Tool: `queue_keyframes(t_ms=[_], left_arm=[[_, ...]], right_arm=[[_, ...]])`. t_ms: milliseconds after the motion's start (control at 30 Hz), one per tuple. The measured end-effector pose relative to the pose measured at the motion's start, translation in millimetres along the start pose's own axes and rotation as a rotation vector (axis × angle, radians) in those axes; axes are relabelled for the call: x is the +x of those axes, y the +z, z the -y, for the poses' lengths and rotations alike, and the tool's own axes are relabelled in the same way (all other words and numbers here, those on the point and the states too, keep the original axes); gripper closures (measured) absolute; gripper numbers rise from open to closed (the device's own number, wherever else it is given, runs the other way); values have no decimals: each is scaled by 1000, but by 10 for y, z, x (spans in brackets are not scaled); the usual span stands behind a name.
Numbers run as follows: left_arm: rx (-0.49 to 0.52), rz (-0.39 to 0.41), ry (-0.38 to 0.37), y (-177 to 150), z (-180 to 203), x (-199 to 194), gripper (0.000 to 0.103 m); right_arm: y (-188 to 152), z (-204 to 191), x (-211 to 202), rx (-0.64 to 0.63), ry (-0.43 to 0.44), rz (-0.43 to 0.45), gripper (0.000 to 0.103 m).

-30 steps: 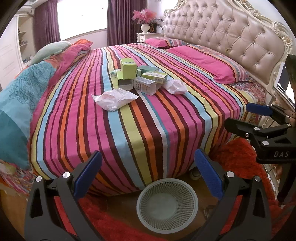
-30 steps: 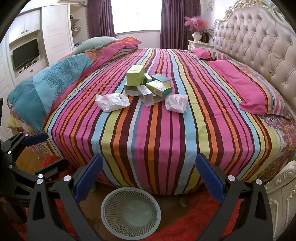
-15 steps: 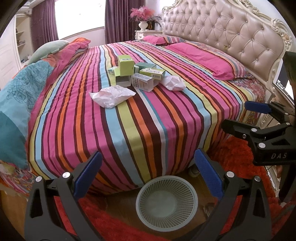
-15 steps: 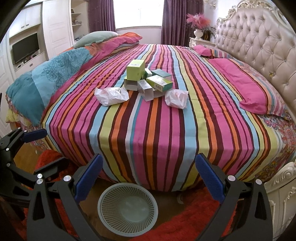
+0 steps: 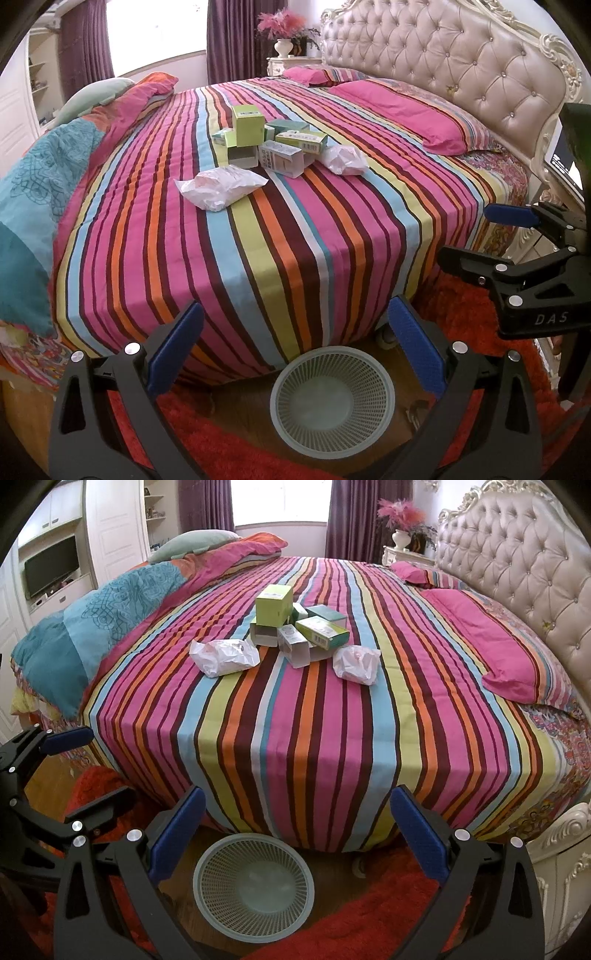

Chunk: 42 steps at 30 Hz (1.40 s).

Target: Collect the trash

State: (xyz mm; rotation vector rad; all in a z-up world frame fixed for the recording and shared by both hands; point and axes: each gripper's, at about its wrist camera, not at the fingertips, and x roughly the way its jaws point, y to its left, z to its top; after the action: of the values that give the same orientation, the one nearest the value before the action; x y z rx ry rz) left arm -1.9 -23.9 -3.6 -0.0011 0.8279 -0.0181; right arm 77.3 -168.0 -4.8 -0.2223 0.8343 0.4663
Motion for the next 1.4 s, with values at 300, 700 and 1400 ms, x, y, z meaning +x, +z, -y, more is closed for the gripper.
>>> queue_keyframes(t_ms=[300,700,1400], left_arm=[[6,-5,-3,12,15,-3,6],[-3,-8,-15,36,18,-18,6],[18,-5,-18,41,36,-16,6]], right_arm=[[-18,-34,25,-14,-6,-16,7],[-20,-8,25,8,-19,-13,7],[-45,-61,46,-12,-35,-14,7]])
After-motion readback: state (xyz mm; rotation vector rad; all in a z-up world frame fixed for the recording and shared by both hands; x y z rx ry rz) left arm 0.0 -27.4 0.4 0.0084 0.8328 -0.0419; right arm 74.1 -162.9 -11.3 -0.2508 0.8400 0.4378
